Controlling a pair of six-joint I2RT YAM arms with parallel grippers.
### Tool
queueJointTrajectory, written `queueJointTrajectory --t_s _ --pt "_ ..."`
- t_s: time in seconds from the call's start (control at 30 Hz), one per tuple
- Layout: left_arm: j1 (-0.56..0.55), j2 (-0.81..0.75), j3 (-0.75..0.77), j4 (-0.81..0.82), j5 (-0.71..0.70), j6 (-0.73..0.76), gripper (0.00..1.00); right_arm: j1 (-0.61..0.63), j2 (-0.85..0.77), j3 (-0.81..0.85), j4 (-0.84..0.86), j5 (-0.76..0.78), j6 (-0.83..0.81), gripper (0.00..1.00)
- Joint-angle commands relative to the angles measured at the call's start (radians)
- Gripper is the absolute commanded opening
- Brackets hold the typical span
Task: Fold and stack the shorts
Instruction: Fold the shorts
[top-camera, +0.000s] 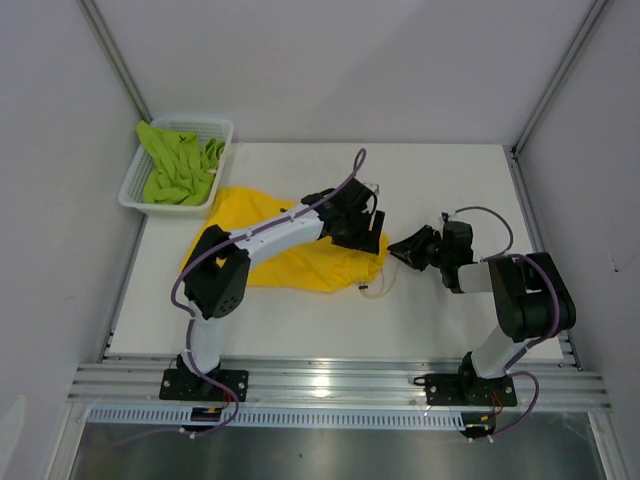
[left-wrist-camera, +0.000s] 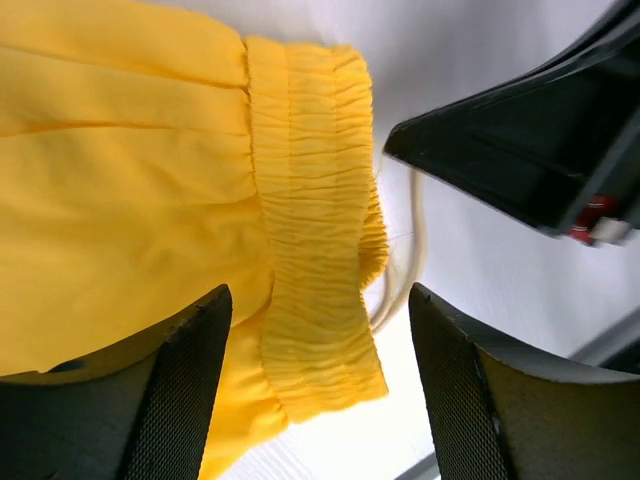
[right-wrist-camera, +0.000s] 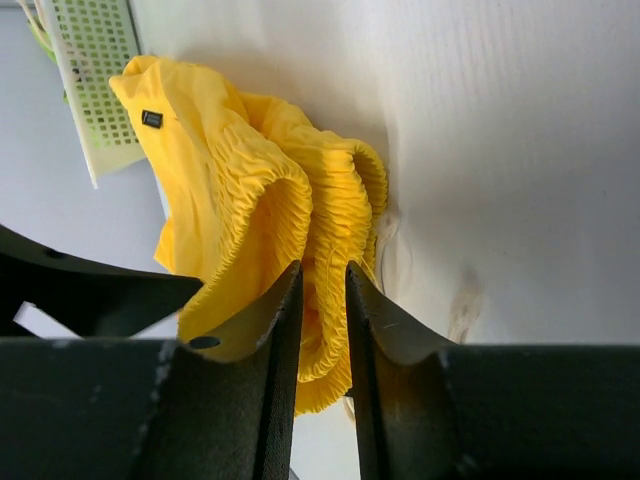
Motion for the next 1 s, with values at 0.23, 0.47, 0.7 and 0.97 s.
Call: queueJointTrajectory --t_s 0.23,0.47,0.7,0.97 --pt "0.107 -0.215 -0.091 0.123 0.121 -0.034 0.78 0.043 0.045 -0.035 0.222 -0.062 0.036 0.25" --pt "0.127 -0.094 -0.099 0.180 0.145 -0.038 0.75 0.057 0.109 -0.044 0.275 -0.077 0.059 0.14" --pt "0.103 0.003 -0.105 0.247 0.165 -0.060 0.65 0.095 0.111 -0.094 0.288 -0.045 0.047 0.06" --pt "0.101 0.012 -0.212 0.362 0.180 -0.092 0.46 0.112 0.177 -0.077 0.339 -0.065 0.053 0.03"
